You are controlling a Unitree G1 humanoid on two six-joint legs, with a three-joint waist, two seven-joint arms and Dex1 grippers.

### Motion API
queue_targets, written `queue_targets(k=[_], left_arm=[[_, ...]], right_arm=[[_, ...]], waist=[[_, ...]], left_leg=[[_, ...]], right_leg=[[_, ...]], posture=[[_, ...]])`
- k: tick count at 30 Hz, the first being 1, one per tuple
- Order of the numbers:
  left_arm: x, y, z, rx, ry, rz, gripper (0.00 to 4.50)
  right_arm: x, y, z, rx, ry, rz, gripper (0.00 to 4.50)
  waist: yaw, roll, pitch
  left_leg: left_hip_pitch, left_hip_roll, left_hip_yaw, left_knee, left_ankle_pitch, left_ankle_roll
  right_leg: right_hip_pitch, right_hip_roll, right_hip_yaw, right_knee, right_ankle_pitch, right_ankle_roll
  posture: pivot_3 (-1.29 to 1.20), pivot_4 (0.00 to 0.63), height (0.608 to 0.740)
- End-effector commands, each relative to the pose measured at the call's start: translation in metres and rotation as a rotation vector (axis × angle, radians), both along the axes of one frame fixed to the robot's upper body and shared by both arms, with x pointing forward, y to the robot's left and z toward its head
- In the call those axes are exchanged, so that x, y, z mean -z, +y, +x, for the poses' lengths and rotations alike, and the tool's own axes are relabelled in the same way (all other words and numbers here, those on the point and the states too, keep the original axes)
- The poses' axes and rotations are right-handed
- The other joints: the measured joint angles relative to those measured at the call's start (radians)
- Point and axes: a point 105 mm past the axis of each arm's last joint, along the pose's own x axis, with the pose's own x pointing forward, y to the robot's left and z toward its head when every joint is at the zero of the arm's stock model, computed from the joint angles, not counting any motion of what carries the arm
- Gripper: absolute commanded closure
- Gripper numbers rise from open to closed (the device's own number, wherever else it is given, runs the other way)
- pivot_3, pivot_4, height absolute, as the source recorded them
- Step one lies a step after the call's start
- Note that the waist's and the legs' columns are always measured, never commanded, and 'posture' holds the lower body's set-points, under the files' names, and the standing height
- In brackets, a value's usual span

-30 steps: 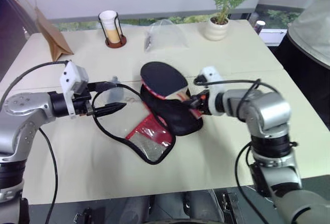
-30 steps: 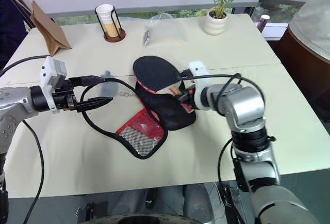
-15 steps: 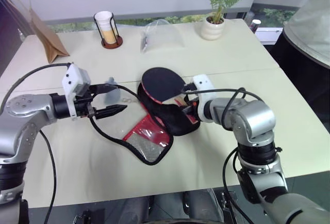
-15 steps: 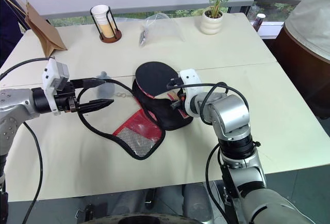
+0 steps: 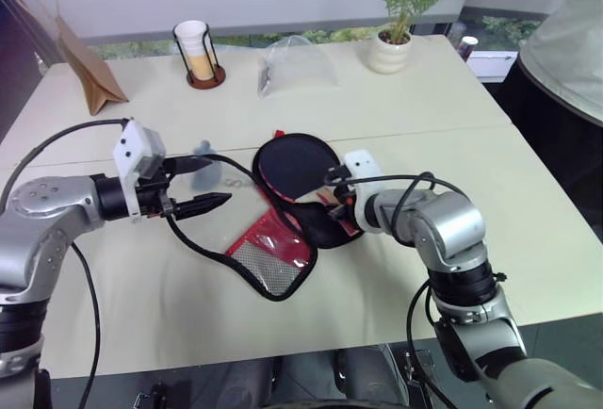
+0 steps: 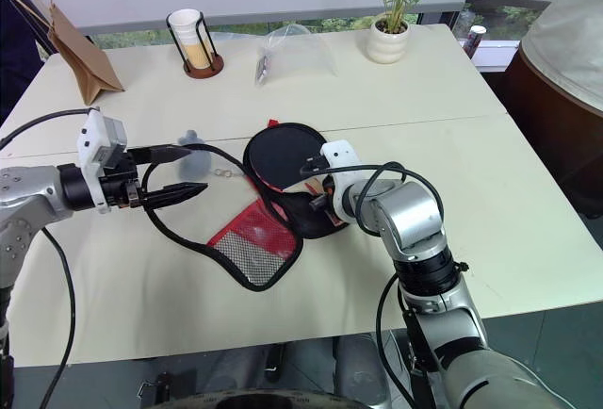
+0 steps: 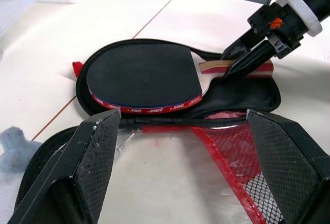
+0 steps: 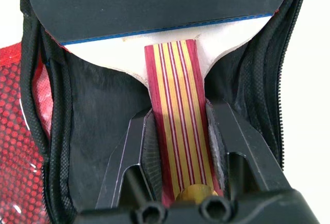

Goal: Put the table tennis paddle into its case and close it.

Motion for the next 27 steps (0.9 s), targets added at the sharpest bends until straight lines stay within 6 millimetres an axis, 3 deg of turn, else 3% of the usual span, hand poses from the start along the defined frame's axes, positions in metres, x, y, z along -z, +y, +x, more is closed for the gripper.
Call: queue_targets(k=[1,2,6,7,12,14,20,24,27], left_arm=[[-0.011,-0.003,-0.002,0.013,-0.055,0.001,0.48],[-0.011,-0.003,-0.002,0.013,-0.055,0.001,0.48],[-0.010,0.002,-0.005,-0.003,-0.050,0.009,0.48],[-0.011,0.006,-0.006,-0.013,-0.048,0.017,0.48],[-0.020,0.036,-0.013,-0.069,-0.043,0.070,0.48],[-0.021,0.051,-0.017,-0.089,-0.024,0.102,0.48],[-0.014,0.086,-0.029,-0.134,0.047,0.174,0.48],[0.012,0.110,-0.040,-0.184,0.121,0.238,0.48],[0.030,0.114,-0.044,-0.195,0.144,0.271,0.48]], right_arm=[[-0.010,0.006,0.003,-0.033,-0.067,-0.006,2.61],[-0.009,0.007,0.004,-0.038,-0.070,-0.014,2.29],[-0.022,0.012,0.003,-0.093,-0.102,0.014,0.24],[-0.030,0.014,0.003,-0.120,-0.113,0.041,0.04],[-0.090,0.018,-0.004,-0.323,-0.246,0.213,0.04],[-0.104,0.013,-0.007,-0.395,-0.287,0.234,0.04],[-0.107,-0.012,-0.002,-0.524,-0.351,0.161,0.04],[-0.109,-0.020,0.003,-0.556,-0.380,0.136,0.04],[-0.111,-0.022,0.006,-0.565,-0.401,0.123,0.04]], waist=[[0.000,0.000,0.000],[-0.001,0.000,0.000],[-0.001,0.000,0.000],[-0.001,0.000,0.000],[-0.002,0.000,0.000],[-0.002,0.000,0.000],[0.001,0.000,0.000],[-0.004,0.000,0.000],[0.000,0.000,0.000]], left_leg=[[0.000,0.000,0.000,0.000,0.000,0.000],[0.000,0.000,0.000,0.000,0.000,0.000],[0.000,0.000,0.000,0.000,0.000,0.000],[0.000,0.000,0.000,0.000,0.000,0.000],[0.000,0.001,0.000,0.000,0.000,0.000],[0.000,0.001,0.000,0.000,0.000,0.000],[0.000,0.001,0.000,0.000,0.000,0.001],[0.000,0.002,0.001,-0.001,0.000,0.000],[0.000,0.002,0.001,-0.002,-0.001,0.000]], right_leg=[[0.000,0.000,0.000,0.000,0.000,0.000],[0.000,0.000,0.000,0.000,0.000,0.000],[0.000,0.000,0.000,0.000,0.000,0.000],[0.000,0.000,0.000,0.000,0.000,0.000],[0.000,0.000,-0.001,0.000,0.000,0.000],[0.000,0.000,-0.001,-0.001,0.000,0.000],[0.002,-0.001,-0.003,-0.003,-0.002,-0.003],[0.001,-0.001,-0.002,-0.004,-0.002,-0.003],[0.001,-0.003,-0.002,-0.004,-0.002,-0.003]], posture=[[0.00,0.150,0.740],[0.00,0.150,0.740],[0.00,0.150,0.740],[0.00,0.150,0.740],[0.00,0.150,0.740],[0.00,0.150,0.740],[0.00,0.150,0.740],[0.00,0.150,0.740],[0.00,0.150,0.740]])
